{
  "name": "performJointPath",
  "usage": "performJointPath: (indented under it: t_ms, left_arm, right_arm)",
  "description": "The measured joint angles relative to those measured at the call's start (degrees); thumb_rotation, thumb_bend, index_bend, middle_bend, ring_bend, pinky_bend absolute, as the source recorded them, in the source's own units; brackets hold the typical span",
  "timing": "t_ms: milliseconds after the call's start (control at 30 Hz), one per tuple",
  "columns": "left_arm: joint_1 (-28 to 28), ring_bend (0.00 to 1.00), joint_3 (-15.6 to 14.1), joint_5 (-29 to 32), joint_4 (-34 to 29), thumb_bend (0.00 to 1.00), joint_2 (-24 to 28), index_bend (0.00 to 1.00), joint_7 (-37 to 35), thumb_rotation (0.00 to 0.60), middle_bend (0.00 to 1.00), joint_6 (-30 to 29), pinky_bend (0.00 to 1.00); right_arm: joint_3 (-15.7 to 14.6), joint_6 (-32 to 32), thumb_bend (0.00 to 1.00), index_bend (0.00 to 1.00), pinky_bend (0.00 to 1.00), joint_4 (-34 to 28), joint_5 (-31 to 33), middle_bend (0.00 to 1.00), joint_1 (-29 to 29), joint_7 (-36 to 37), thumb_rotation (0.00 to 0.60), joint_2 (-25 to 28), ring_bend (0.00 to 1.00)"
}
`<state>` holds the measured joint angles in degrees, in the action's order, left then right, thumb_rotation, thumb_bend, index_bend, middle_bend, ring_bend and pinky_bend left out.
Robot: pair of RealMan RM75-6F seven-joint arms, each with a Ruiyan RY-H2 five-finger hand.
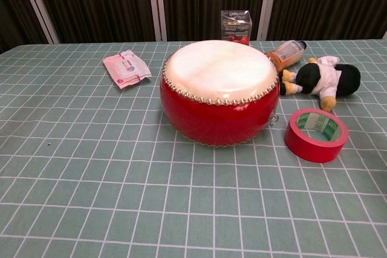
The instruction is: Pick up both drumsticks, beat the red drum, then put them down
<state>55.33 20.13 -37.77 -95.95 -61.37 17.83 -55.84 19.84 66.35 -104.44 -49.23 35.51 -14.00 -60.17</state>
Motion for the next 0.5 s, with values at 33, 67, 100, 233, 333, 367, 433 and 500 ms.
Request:
performJointPath:
  t_ms: [33, 67, 100, 233, 333, 367, 433, 500]
  left_arm:
    - [-0.14, 1.00, 0.02, -0.25, 0.12, 0.56, 0.16, 0.75, -0.36, 0.600, 1.00, 0.29, 1.00]
    - [-0.34, 1.00, 0.03, -0.60, 0.27, 0.56, 0.37, 0.75, -0.82, 0.600, 1.00, 0.62, 1.00]
    - [-0.50, 1.00, 0.03, -0.86, 0.38, 0.56, 0.52, 0.75, -1.18, 0.600, 1.00, 0.82, 1.00]
    - [-1.42, 1.00, -0.18, -1.80, 0.96, 0.56, 1.25, 0.75, -2.75, 0.600, 1.00, 1.86, 1.00]
    - [-2.08, 1.00, -0.61, -2.47, 1.74, 0.56, 1.64, 0.75, -3.69, 0.600, 1.00, 2.78, 1.00]
    - [-2.25, 1.00, -0.75, -2.65, 2.05, 0.56, 1.72, 0.75, -3.96, 0.600, 1.00, 3.06, 1.00]
    - [-2.60, 1.00, -0.98, -3.00, 2.68, 0.56, 1.80, 0.75, -4.62, 0.600, 1.00, 3.57, 1.00]
    - [-2.95, 1.00, -1.30, -3.37, 3.44, 0.56, 1.80, 0.75, -5.24, 0.600, 1.00, 4.22, 1.00]
  right_arm:
    - [0.11, -0.08, 0.60, 1.00, 0.99, 0.03, 0.21, 1.00, 0.48, -0.68, 0.600, -0.28, 1.00]
    - [0.15, -0.16, 0.60, 1.00, 0.99, 0.15, 0.45, 1.00, 0.92, -1.38, 0.600, -0.64, 1.00]
    - [0.08, -0.24, 0.60, 1.00, 0.99, 0.49, 0.73, 1.00, 1.35, -2.39, 0.600, -1.24, 1.00]
    - [-1.81, -0.66, 0.60, 1.00, 0.99, 2.92, 1.07, 1.00, 2.59, -7.02, 0.600, -3.69, 1.00]
    - [-5.17, -0.91, 0.60, 1.00, 0.99, 6.01, 0.55, 1.00, 3.49, -13.40, 0.600, -6.18, 1.00]
    - [-6.44, -0.99, 0.60, 1.00, 0.99, 7.08, 0.30, 1.00, 3.76, -15.84, 0.600, -7.07, 1.00]
    - [-9.67, -1.16, 0.60, 1.00, 0.99, 9.59, -0.34, 1.00, 4.31, -22.25, 0.600, -9.37, 1.00]
    - [-12.98, -1.23, 0.60, 1.00, 0.99, 12.05, -0.87, 1.00, 4.75, -29.18, 0.600, -11.91, 1.00]
